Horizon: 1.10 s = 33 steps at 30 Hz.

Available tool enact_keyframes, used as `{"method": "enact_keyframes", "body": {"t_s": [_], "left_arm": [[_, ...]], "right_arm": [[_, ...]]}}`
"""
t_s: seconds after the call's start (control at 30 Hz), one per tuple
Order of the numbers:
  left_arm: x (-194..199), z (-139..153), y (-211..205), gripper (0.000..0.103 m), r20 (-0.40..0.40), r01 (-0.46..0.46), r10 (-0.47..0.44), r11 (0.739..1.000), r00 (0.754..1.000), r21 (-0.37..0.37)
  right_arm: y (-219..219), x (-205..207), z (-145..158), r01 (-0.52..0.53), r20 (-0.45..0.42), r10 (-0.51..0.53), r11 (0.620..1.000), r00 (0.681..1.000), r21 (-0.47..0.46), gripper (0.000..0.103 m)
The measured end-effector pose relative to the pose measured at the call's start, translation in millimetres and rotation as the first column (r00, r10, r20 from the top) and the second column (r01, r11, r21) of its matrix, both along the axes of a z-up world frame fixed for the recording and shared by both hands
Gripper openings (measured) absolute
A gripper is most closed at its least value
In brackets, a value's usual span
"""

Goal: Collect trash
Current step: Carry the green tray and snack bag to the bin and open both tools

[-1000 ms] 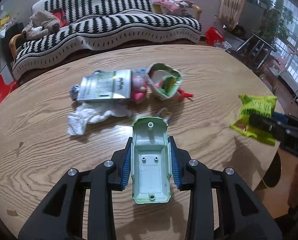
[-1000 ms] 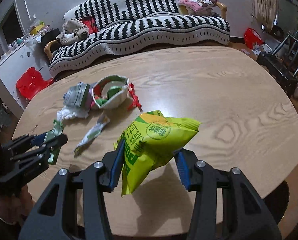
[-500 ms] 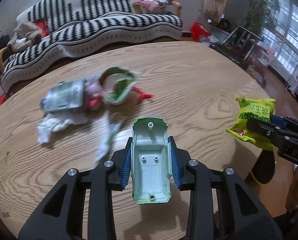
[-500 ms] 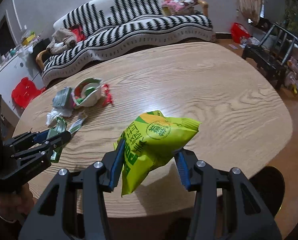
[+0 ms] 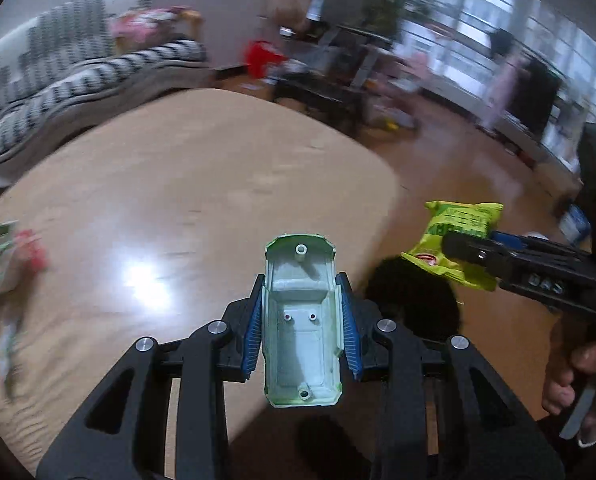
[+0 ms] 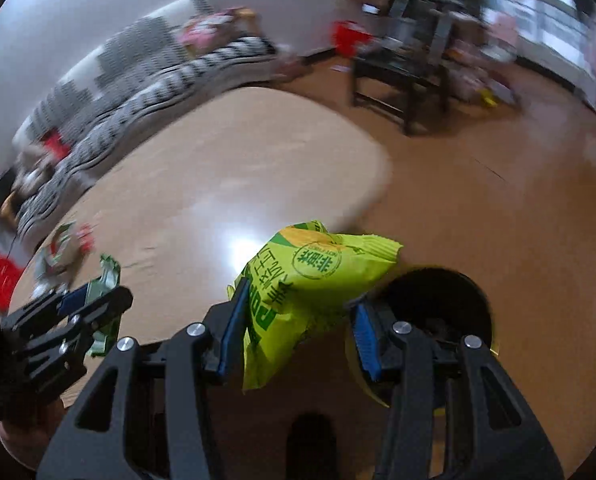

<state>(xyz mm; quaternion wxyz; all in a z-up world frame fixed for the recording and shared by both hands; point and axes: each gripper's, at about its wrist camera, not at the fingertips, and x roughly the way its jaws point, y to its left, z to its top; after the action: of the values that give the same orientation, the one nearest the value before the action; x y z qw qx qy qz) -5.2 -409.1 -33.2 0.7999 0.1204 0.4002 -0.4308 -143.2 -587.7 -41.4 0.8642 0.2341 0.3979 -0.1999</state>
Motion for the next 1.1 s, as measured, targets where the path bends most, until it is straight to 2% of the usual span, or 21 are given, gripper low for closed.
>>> {"method": "enact_keyframes", "body": {"t_s": [0.17,0.33,0.5,0.87,0.9,0.97,1.03,1.1], "left_arm": [[-35,-31,-68,0.033,-0.079,0.134,-0.132,0.991,0.988,0.019],[-58,-63,-110,0.033,-0.131,0.215,-0.208,0.975,0.969,0.046],[-64,-83,-136,0.033,-0.166,0.249,-0.235,0.966,0.958,0.068],[-49,-99,-164,0.034,-0.196,0.265,-0.249,0.962,0.949,0.06],[-49,-100,-165,0.035,-0.195,0.264,-0.248,0.963,0.949,0.058],[-47,-102,-166,0.049,-0.203,0.271,-0.255,0.961,0.945,0.053],[-44,-102,-165,0.058,-0.191,0.261,-0.246,0.964,0.95,0.053],[-46,-99,-161,0.062,-0.189,0.253,-0.24,0.966,0.952,0.05]], "right_arm": [[-55,-47,-29,0.145,-0.072,-0.141,0.989,0.987,0.043,0.048],[-90,-75,-53,0.231,-0.128,-0.218,0.968,0.968,0.095,0.048],[-98,-82,-56,0.248,-0.128,-0.235,0.963,0.964,0.104,0.048],[-100,-80,-59,0.263,-0.142,-0.246,0.958,0.959,0.117,0.051],[-101,-79,-59,0.264,-0.148,-0.245,0.957,0.958,0.119,0.052],[-101,-78,-59,0.266,-0.147,-0.248,0.957,0.958,0.117,0.054],[-100,-78,-57,0.268,-0.145,-0.251,0.957,0.957,0.113,0.059],[-100,-78,-57,0.271,-0.143,-0.254,0.956,0.956,0.111,0.061]]}}
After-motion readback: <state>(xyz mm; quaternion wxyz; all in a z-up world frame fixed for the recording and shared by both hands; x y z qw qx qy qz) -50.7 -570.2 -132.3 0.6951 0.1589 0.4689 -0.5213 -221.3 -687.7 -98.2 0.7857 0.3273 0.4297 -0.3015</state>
